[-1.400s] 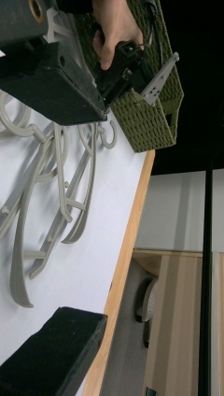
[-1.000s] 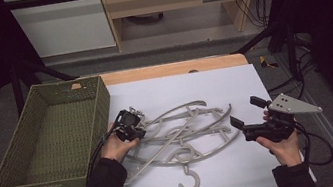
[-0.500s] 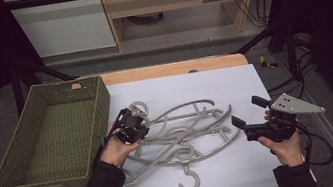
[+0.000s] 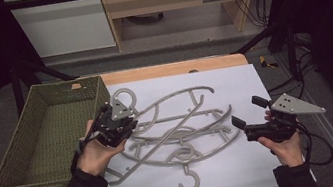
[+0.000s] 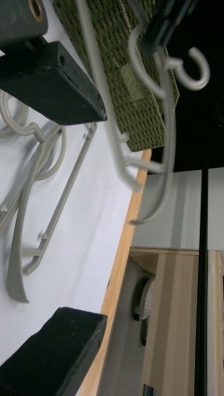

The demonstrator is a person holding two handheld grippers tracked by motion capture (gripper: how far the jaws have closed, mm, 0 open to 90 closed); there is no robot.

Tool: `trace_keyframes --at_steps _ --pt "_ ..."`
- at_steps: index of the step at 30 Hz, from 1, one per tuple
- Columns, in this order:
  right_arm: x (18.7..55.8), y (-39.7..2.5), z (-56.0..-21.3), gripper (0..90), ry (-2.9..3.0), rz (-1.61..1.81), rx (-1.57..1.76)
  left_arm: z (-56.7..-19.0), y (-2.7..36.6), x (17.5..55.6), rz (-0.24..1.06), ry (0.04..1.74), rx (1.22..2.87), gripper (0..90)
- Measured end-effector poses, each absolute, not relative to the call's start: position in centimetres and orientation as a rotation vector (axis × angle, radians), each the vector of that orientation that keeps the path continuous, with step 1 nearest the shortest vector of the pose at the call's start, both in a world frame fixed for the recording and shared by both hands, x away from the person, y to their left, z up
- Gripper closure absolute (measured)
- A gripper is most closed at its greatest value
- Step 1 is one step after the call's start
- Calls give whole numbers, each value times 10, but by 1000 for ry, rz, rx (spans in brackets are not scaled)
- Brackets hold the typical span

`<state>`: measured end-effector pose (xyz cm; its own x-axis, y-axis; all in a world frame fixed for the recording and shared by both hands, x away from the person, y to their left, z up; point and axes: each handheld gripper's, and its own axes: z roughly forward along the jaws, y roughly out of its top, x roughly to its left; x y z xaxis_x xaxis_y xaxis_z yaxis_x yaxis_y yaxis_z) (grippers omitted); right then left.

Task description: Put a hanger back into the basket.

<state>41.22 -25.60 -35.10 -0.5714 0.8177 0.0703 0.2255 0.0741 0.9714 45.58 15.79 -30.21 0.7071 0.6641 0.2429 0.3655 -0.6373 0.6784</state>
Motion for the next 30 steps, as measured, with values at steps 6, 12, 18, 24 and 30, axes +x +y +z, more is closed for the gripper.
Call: trace_keyframes --at_steps 6,12,18,24,30 --pt "412 -255 -351 43 1852 1525 1032 -273 184 451 699 793 2276 825" --pt "413 -254 -352 40 1853 1516 1036 -255 217 458 717 833 2233 824" --pt "414 -254 -353 39 1859 1514 1042 -248 246 468 721 909 2200 824" --pt "414 -254 -354 39 1862 1512 1040 -247 279 485 797 986 2180 824" --pt "415 -253 -355 39 1867 1503 1047 -250 304 500 841 1048 2188 825"
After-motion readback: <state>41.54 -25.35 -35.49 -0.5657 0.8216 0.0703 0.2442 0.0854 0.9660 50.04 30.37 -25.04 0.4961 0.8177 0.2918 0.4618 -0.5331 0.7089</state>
